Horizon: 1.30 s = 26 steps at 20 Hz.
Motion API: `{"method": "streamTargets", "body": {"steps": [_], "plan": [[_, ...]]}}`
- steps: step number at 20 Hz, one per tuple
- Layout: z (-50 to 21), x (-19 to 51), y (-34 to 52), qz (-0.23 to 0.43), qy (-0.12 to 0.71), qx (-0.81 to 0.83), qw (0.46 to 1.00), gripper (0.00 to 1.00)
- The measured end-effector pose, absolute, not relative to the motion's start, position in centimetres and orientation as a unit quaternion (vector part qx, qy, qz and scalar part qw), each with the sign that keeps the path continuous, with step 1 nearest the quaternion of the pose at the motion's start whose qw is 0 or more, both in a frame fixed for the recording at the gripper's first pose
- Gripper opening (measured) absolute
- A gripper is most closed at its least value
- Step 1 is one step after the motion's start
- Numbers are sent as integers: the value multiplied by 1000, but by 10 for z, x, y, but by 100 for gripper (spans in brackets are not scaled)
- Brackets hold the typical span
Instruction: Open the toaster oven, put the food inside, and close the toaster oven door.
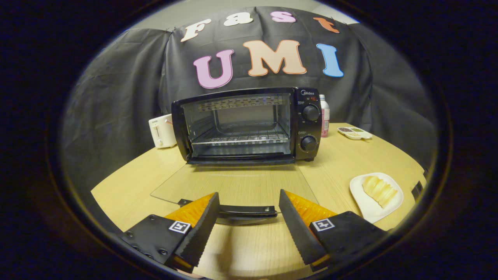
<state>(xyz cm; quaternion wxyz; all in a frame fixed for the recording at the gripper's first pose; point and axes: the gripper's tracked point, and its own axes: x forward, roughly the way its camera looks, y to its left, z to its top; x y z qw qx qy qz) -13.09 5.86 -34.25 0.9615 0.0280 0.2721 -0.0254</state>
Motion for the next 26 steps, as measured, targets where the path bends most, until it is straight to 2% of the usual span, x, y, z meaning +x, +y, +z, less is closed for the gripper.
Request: {"method": "streamTargets", "body": {"steps": [3,5,15,20,26], "plan": [[-338,-126,53,-20,268,29,963,97],[-336,-123,33,-40,266,31,963,98],[-300,-126,-130,-217,222,18,950,96],[-299,-138,-190,-281,222,-9,934,96],[-325,-155,-207,-294,256,-6,921,96]]}}
